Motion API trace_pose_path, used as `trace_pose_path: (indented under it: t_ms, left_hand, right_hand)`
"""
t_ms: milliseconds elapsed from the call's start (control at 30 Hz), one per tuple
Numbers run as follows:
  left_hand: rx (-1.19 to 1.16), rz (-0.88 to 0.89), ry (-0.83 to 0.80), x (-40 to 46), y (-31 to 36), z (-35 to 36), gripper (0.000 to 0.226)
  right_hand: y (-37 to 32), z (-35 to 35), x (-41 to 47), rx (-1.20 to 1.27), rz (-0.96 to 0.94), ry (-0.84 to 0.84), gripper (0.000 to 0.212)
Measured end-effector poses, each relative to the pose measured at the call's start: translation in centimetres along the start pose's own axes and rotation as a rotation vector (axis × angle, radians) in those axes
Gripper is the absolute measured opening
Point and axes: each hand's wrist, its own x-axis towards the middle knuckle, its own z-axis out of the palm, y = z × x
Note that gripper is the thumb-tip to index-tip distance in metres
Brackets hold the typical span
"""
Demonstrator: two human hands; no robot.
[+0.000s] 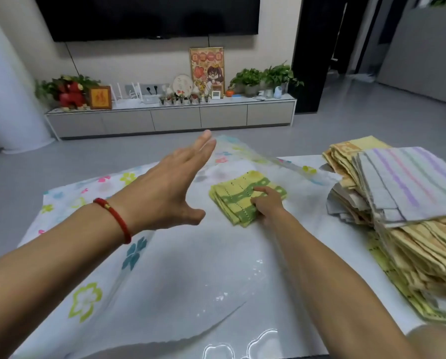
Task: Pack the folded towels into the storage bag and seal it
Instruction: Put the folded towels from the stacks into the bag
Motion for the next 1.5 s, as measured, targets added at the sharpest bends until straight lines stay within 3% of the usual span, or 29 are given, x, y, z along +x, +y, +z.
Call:
trace_pose_path:
  t_ms: [100, 333, 533, 700, 767, 900, 967, 1033, 1100, 1300, 1400, 1500]
  left_hand:
    - [-0.004, 0.004, -0.031, -0.6, 0.3, 0.1, 0.12]
    - [-0.042, 0.037, -0.013, -1.5, 0.6, 0.9, 0.115]
    - [-0.08, 0.003, -0.047, -0.7, 1.5, 1.6, 0.115]
    - [-0.044, -0.056, -0.041, 0.5, 1.8, 2.2, 0.113]
    - [-0.022, -0.091, -0.02, 0.8, 1.7, 2.5, 0.111]
    - [-0.006, -0.198, -0.013, 0.6, 1.9, 2.7, 0.099]
    - [0.004, -0.209, -0.017, 0.2, 2.2, 2.6, 0.086]
    - [0.011, -0.217, -0.039, -0.4, 2.4, 2.5, 0.075]
    - [0.02, -0.234, -0.079, -1.2, 2.6, 2.4, 0.069]
    - [0.017, -0.31, -0.183, -3.5, 3.1, 2.5, 0.066]
    - [0.078, -0.319, -0.257, -4.5, 3.0, 2.3, 0.051]
    - [0.141, -0.336, -0.317, -5.1, 2.7, 1.9, 0.052]
  right_hand:
    - [1.0, 1.2, 2.5, 0.016, -0.038, 0.103, 0.046]
    - [-0.2, 3.2, 5.9, 0.147, -0.139, 0.059, 0.052]
    - [-1.6, -1.4, 1.4, -0.393, -0.187, 0.055, 0.047]
    - [-1.2, -10.2, -10.3, -0.907, -0.434, -0.245, 0.023]
    - [-2.7, -14.8, -13.2, -0.953, -0.503, -0.135, 0.018]
    - [-6.3, -24.2, -11.7, -1.025, -0.624, 0.489, 0.022]
    - [-7.3, -28.3, -8.9, -1.166, -0.458, 0.649, 0.035]
    - [-7.3, -31.0, -6.2, -1.184, -0.188, 0.604, 0.041]
    - [-7.0, -32.3, -4.6, -1.131, -0.092, 0.494, 0.042]
    - [-8.1, -32.4, -5.5, -1.108, -0.285, 0.572, 0.043]
    - [-10.1, -32.5, -7.0, -0.913, -0.364, 0.358, 0.048]
    - [-12.3, -31.9, -10.3, -0.425, -0.126, -0.026, 0.05]
